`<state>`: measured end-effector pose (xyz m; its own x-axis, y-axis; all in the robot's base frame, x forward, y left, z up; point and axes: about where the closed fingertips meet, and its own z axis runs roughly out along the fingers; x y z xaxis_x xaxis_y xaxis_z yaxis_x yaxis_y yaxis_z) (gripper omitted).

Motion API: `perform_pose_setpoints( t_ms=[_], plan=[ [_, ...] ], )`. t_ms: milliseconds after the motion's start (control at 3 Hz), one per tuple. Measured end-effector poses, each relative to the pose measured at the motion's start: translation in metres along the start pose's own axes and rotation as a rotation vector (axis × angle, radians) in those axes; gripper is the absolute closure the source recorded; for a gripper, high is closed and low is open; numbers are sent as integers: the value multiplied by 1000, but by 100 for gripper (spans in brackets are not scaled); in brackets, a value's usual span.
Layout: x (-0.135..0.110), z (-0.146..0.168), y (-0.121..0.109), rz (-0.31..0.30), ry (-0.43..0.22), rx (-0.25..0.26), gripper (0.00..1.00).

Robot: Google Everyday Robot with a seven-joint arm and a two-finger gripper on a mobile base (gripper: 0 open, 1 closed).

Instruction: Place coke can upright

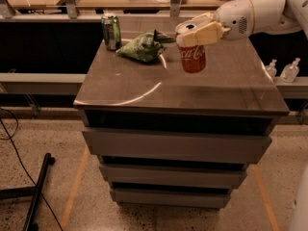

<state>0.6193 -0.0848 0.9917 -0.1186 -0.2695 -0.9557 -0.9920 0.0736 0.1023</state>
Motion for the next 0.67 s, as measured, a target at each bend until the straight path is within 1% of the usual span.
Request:
perform_pose_setpoints(
  t_ms=[333,667],
  plan=[
    [12,8,-6,50,-126,16,100],
    [31,26,-7,110,-227,13,97]
  ],
)
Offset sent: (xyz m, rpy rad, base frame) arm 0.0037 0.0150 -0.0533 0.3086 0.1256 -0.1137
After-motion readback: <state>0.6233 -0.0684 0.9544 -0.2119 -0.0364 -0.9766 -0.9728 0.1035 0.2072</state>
